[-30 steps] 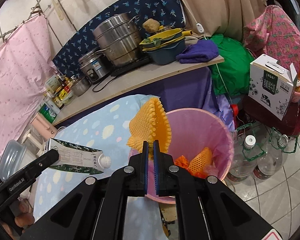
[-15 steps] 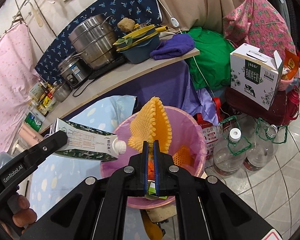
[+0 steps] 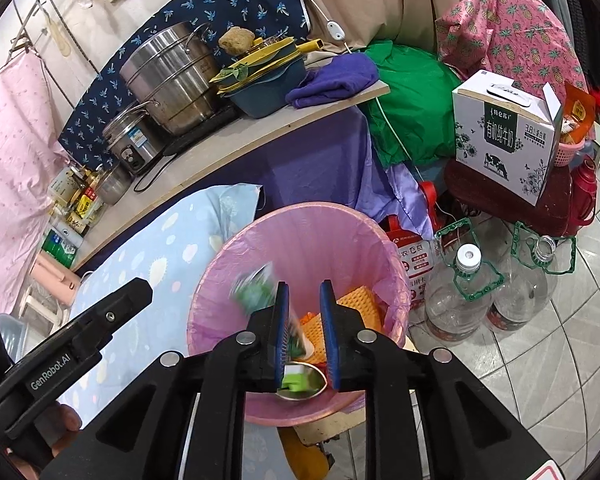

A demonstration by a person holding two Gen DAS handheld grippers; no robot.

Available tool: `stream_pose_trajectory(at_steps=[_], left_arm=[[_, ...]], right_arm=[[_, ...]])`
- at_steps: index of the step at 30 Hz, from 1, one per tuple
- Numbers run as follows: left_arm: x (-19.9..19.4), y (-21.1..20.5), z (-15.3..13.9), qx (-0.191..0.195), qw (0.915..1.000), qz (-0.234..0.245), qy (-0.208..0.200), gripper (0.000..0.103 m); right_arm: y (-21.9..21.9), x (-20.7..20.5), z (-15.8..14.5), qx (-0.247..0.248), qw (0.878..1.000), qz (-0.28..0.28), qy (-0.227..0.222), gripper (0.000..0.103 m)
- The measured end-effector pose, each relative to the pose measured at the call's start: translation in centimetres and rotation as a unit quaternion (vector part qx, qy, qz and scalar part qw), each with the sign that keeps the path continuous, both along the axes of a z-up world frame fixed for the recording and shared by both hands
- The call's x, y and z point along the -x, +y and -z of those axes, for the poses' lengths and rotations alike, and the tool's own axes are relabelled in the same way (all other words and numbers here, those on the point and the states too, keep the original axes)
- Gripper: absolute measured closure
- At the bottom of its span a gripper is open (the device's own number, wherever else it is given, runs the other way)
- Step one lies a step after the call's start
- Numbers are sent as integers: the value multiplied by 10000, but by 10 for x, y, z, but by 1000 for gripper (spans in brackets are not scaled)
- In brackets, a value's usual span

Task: Collect trash
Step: 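Drop the carton from the left tool into the bin while the right tool drops the foam sheet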

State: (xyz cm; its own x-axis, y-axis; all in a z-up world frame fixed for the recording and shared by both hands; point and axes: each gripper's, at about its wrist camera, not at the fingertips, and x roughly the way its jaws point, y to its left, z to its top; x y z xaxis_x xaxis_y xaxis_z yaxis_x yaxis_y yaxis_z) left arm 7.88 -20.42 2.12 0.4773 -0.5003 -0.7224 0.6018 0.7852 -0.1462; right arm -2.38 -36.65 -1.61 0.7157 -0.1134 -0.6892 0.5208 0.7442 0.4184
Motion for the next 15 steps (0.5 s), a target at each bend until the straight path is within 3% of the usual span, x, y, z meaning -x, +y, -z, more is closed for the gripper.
stream_pose_trajectory(at_steps=[15], left_arm=[[6, 24, 3, -179, 9994, -288, -34, 46]], right_arm=[[22, -5, -8, 102, 9995, -292, -25, 78]])
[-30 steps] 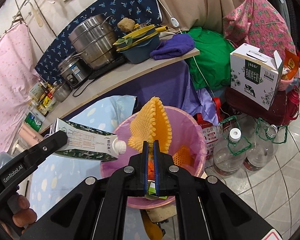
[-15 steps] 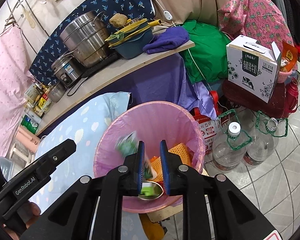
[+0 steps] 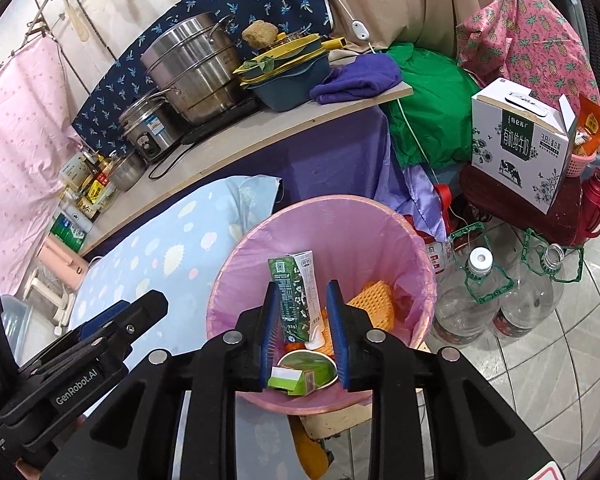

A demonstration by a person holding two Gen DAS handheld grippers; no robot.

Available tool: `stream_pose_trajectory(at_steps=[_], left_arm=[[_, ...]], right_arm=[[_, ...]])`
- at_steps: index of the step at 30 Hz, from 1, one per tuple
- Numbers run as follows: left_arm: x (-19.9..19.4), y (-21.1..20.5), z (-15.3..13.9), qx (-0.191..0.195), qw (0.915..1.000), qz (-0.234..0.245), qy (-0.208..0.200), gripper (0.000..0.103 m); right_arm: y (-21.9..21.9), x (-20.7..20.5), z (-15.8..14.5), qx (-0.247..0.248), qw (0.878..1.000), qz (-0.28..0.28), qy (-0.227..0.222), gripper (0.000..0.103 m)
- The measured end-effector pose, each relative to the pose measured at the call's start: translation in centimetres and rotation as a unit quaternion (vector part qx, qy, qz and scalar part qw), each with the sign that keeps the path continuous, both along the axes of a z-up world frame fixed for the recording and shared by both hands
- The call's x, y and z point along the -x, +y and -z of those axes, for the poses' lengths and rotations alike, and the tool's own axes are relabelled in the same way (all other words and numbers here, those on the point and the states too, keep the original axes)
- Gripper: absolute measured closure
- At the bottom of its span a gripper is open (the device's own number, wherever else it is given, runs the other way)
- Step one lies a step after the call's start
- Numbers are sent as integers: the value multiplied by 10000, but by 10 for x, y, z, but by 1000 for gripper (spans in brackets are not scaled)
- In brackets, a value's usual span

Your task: Collect trash

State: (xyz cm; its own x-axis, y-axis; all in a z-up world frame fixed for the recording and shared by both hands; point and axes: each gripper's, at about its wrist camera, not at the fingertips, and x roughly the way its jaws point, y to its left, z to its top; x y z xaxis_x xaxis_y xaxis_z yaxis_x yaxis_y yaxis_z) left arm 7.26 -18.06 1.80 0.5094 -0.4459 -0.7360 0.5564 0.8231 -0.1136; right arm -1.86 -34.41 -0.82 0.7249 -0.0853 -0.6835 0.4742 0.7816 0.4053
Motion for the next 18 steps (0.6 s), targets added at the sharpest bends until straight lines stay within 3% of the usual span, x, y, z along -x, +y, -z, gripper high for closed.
stream_pose_trajectory(at_steps=[8, 18], left_arm=[[7, 18, -3, -63, 9997, -217, -118, 46], [17, 46, -2, -290, 9980, -527, -210, 46]], right_arm=[[17, 0, -4, 138, 9997, -185, 39, 78], [47, 0, -9, 432, 9976, -532, 125, 69]])
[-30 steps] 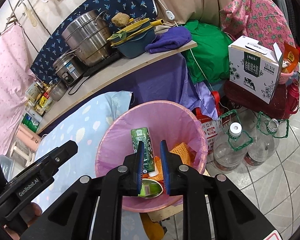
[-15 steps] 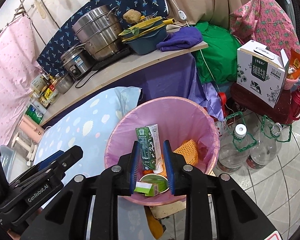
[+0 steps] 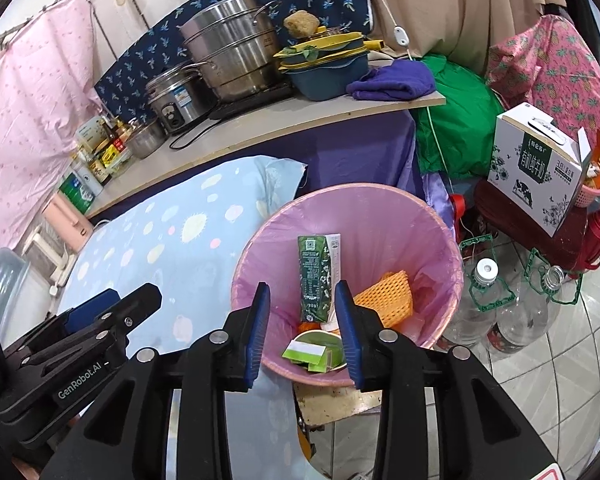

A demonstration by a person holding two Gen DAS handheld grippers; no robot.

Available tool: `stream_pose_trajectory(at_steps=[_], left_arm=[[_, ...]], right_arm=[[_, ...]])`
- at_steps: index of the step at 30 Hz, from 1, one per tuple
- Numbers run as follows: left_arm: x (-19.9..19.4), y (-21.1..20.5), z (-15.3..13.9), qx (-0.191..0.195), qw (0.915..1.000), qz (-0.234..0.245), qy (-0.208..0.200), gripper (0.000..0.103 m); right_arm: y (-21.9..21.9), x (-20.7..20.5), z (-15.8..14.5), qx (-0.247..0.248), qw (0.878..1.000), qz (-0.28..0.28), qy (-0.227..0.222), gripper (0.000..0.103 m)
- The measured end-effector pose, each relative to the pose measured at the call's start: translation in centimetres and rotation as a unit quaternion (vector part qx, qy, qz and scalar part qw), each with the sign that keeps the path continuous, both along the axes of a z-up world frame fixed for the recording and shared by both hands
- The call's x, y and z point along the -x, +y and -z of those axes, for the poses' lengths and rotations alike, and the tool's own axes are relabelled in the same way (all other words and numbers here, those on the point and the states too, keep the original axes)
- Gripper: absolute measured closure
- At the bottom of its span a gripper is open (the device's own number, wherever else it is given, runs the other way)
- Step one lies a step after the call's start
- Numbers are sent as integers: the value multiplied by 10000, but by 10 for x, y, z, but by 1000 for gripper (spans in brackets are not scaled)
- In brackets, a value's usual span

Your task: Collect trash

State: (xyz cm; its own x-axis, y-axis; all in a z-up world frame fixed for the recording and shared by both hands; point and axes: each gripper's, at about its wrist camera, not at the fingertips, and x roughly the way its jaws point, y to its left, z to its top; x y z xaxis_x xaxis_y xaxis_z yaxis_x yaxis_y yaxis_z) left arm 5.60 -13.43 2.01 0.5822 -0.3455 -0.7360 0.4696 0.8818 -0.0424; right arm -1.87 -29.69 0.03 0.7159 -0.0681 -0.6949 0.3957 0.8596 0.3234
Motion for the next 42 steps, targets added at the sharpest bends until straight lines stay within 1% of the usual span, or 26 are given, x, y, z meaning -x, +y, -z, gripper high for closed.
stream_pose_trajectory(at_steps=[2, 4, 5, 6, 8, 17, 21, 26, 29, 31, 33, 35, 39, 42], left_arm=[[1, 6, 1, -38, 10000, -71, -4, 45], [3, 12, 2, -38, 9999, -134, 13, 39], [5, 15, 2, -49, 9998, -167, 0, 38], [6, 18, 2, -74, 9998, -199, -13, 38], [9, 22, 3, -115, 9997, -222, -20, 38], [20, 42, 13, -233, 9989, -391, 81, 36], [24, 50, 17, -267, 9985, -459, 139, 32], [29, 59, 22, -354, 9977, -551, 165, 32], [30, 64, 25, -408, 9971, -621, 178, 30], [32, 67, 26, -424, 9966, -686, 162, 23], [34, 69, 27, -462, 9962, -731, 108, 19], [35, 69, 28, -480, 9961, -734, 97, 19], [37, 66, 30, -498, 9961, -722, 108, 19], [39, 64, 32, -525, 9960, -710, 109, 18]], right_arm=[[5, 0, 1, 17, 10000, -61, 41, 69], [11, 1, 2, 88, 9999, -113, 81, 68], [14, 1, 2, 107, 9998, -142, 95, 65], [17, 2, 2, 114, 9997, -180, 108, 63], [22, 2, 3, 128, 9995, -238, 136, 62], [40, 6, 8, 216, 9986, -401, 256, 61], [46, 9, 10, 306, 9982, -417, 306, 55], [51, 10, 12, 363, 9976, -450, 368, 53], [58, 11, 12, 500, 9968, -500, 369, 46], [62, 12, 11, 584, 9964, -508, 359, 41], [64, 14, 11, 672, 9959, -468, 378, 30], [64, 16, 11, 720, 9957, -417, 395, 28], [65, 20, 10, 817, 9949, -369, 455, 20], [64, 24, 12, 866, 9944, -343, 491, 19]])
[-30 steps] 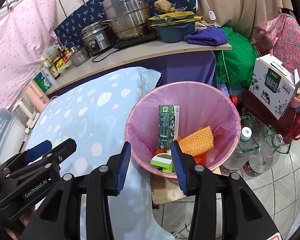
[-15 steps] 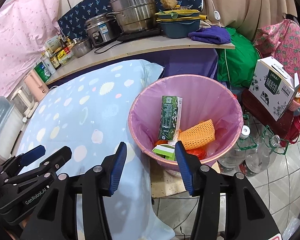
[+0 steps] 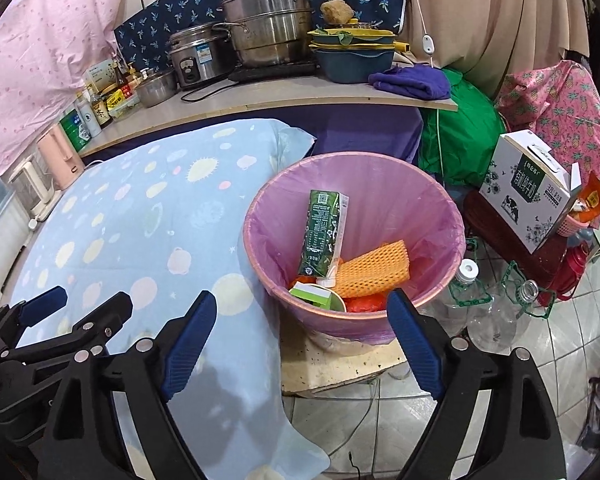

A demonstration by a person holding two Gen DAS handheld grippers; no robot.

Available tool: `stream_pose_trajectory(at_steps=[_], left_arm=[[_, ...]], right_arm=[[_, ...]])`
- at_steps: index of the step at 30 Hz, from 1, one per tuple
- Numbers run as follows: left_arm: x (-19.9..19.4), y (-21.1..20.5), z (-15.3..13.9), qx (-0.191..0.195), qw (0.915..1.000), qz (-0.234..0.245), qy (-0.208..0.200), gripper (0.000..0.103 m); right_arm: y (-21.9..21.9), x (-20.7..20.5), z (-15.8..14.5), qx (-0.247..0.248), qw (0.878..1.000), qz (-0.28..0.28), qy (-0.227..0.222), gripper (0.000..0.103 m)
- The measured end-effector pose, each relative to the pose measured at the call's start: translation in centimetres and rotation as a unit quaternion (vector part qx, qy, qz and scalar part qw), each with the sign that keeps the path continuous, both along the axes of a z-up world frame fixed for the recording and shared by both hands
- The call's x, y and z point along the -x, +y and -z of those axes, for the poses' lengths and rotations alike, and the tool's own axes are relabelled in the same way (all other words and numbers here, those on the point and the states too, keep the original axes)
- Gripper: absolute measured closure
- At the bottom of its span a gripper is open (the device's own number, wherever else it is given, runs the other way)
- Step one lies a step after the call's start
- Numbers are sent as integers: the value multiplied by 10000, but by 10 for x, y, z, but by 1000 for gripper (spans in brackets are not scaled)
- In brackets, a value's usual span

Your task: Collect trash

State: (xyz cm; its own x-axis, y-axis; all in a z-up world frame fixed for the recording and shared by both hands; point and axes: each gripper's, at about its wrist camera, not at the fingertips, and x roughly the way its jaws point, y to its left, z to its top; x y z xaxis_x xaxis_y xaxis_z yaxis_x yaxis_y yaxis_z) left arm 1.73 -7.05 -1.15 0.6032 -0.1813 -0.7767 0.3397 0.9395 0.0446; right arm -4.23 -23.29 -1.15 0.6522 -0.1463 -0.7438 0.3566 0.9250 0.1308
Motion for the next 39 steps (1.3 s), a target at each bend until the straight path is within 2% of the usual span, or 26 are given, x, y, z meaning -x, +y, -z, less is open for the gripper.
stream_pose_trajectory(at_steps=[5, 19, 39], left_arm=[[2, -4, 1, -24, 10000, 15, -53, 14], [8, -16, 4, -154, 9997, 171, -104, 14], [13, -14, 7, -187, 9998, 79, -46, 16]], right_arm=[[-4, 6, 4, -76, 9999, 91, 67, 19], [-13, 15, 11, -78, 9995, 241, 170, 19], [-12, 18, 14, -79, 9995, 221, 200, 19]])
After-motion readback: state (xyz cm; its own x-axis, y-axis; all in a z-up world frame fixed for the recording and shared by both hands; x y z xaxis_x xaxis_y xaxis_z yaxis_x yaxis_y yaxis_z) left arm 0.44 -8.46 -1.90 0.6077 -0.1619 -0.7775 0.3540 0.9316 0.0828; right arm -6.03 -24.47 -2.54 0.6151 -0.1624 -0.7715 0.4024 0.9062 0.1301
